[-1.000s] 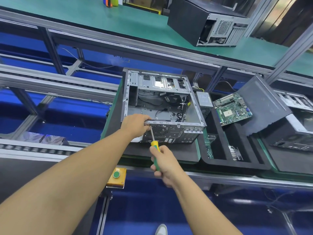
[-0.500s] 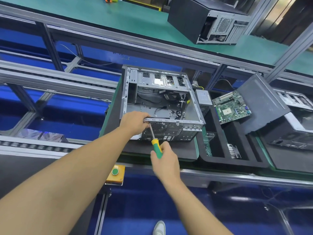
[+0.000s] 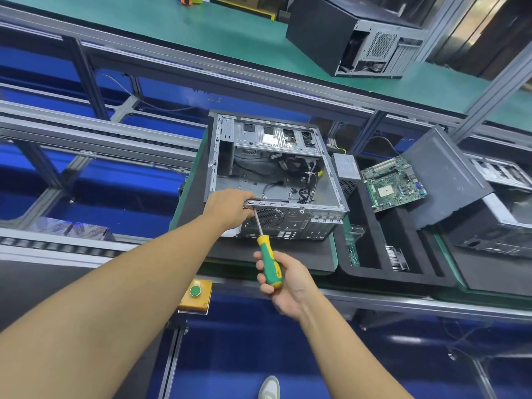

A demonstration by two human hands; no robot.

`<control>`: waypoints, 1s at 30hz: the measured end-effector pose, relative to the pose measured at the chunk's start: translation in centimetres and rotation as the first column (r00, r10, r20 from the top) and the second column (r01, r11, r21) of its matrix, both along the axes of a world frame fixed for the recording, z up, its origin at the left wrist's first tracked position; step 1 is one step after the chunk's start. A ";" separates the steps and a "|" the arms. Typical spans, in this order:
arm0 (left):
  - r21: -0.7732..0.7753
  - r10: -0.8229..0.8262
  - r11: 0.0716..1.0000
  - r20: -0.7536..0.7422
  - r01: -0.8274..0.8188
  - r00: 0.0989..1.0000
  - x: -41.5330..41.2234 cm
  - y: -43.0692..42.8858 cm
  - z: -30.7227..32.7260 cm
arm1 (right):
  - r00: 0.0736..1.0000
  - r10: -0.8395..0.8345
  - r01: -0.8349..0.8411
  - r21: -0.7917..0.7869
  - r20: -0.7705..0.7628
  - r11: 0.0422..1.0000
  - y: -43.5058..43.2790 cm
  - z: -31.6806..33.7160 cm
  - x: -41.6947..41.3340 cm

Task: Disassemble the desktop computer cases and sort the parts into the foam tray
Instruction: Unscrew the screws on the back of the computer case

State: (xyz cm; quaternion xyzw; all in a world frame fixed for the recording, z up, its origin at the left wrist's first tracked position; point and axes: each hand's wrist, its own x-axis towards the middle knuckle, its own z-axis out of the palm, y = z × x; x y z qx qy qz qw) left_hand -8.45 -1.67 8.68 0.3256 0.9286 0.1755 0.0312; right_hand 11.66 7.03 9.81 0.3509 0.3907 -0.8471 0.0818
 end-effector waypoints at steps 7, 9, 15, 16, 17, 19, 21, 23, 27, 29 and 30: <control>-0.012 0.004 1.000 -0.026 -0.004 1.000 -0.1 0.0 -0.3 | 0.998 -0.068 0.059 0.380 0.011 0.923 -1.7 -0.4 -0.1; -0.018 0.006 1.000 -0.037 -0.006 0.999 -0.1 0.0 -0.4 | 0.998 -0.067 0.044 0.556 0.021 0.830 -2.0 -0.3 -0.4; -0.016 0.005 1.000 -0.038 -0.006 0.999 -0.1 0.1 -0.4 | 0.989 -0.036 -0.015 0.335 0.146 0.942 -1.7 1.1 -1.1; -0.016 0.006 1.000 -0.033 -0.006 0.999 -0.1 0.0 -0.3 | 0.989 -0.001 -0.032 0.217 0.150 0.976 -1.5 1.5 -1.1; -0.017 0.005 1.000 -0.030 -0.006 1.000 -0.1 0.0 -0.3 | 0.991 0.028 -0.046 0.135 0.134 0.990 -1.2 1.7 -1.0; -0.017 0.003 1.000 -0.027 -0.003 1.000 -0.2 0.0 -0.3 | 0.995 0.046 -0.059 0.136 0.091 0.989 -1.0 1.4 -0.7; -0.014 0.002 1.000 -0.025 -0.002 1.000 -0.2 0.0 -0.3 | 0.997 0.038 -0.058 0.308 0.071 0.950 -1.1 1.0 -0.7; -0.019 0.001 1.000 -0.029 -0.001 1.000 -0.2 0.0 -0.3 | 0.999 0.011 -0.034 0.507 0.049 0.861 -1.5 0.2 -0.7; -0.022 -0.021 1.000 -0.063 0.019 0.998 -0.1 -0.1 -0.5 | 0.996 -0.010 -0.046 0.627 0.085 0.778 -1.8 -0.5 -0.9; -0.020 -0.041 0.999 -0.092 0.039 0.995 0.0 -0.1 -0.5 | 0.990 0.014 -0.095 0.578 0.144 0.810 -1.7 -0.2 -1.1; -0.018 -0.047 0.999 -0.103 0.045 0.994 0.0 -0.2 -0.6 | 0.988 0.010 -0.088 0.497 0.156 0.863 -1.5 0.0 -1.2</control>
